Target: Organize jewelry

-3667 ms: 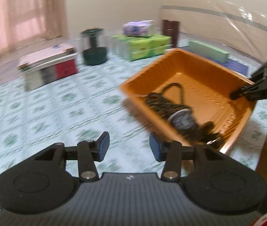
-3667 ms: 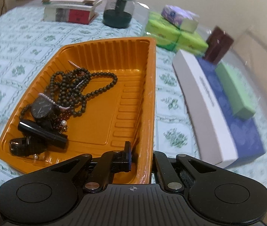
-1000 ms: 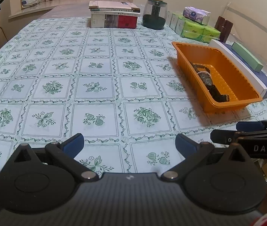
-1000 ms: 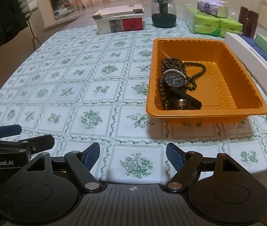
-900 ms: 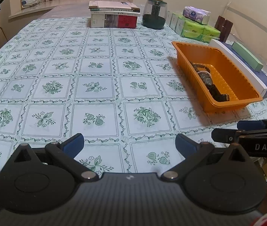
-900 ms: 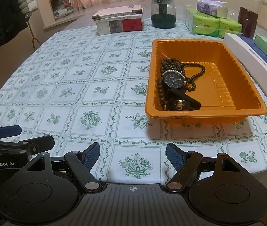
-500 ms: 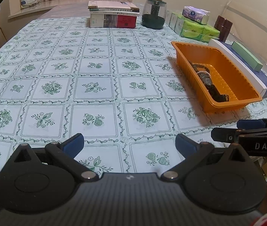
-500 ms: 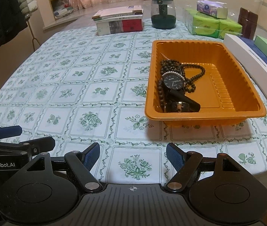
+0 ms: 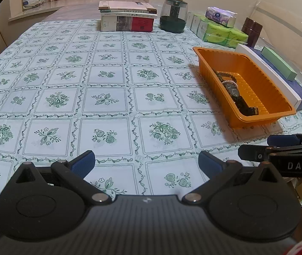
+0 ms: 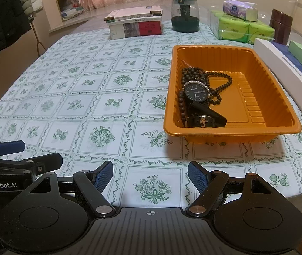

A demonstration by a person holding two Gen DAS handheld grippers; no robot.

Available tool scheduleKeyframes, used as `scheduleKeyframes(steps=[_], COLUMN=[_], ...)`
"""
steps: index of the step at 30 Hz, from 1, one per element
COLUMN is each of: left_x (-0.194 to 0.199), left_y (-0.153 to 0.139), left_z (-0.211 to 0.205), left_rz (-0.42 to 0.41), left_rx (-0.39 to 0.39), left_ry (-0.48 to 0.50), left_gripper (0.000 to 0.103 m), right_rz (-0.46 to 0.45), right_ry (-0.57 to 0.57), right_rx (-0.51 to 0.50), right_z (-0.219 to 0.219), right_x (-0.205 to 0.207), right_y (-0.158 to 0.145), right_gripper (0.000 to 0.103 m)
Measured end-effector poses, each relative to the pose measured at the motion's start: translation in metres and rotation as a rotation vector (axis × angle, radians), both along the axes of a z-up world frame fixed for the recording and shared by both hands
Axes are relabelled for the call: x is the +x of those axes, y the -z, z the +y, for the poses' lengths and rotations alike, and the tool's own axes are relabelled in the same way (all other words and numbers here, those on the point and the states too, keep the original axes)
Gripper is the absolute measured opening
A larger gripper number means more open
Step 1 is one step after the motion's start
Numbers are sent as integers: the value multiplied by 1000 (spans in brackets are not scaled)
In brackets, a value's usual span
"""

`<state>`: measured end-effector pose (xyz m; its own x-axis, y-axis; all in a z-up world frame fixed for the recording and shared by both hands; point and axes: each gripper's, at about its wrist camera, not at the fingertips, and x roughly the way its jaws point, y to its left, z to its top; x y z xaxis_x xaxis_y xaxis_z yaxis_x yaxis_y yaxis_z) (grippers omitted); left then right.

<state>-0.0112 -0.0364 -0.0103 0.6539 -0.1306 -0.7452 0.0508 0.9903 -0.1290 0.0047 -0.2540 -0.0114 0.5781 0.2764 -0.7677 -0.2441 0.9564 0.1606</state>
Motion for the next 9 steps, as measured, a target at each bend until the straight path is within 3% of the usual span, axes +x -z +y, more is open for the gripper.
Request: scheduleKeyframes(steps=[9], left_x=[2], left_y=[-5], left_z=[3], left_rz=[-38], left_rx=[-15], left_ry=[-11], left_gripper=[103], right_rz=[0], right_ry=[-2], right_rx=[2], right_z=[0], right_x=[0], right_y=[1], right_gripper=[77])
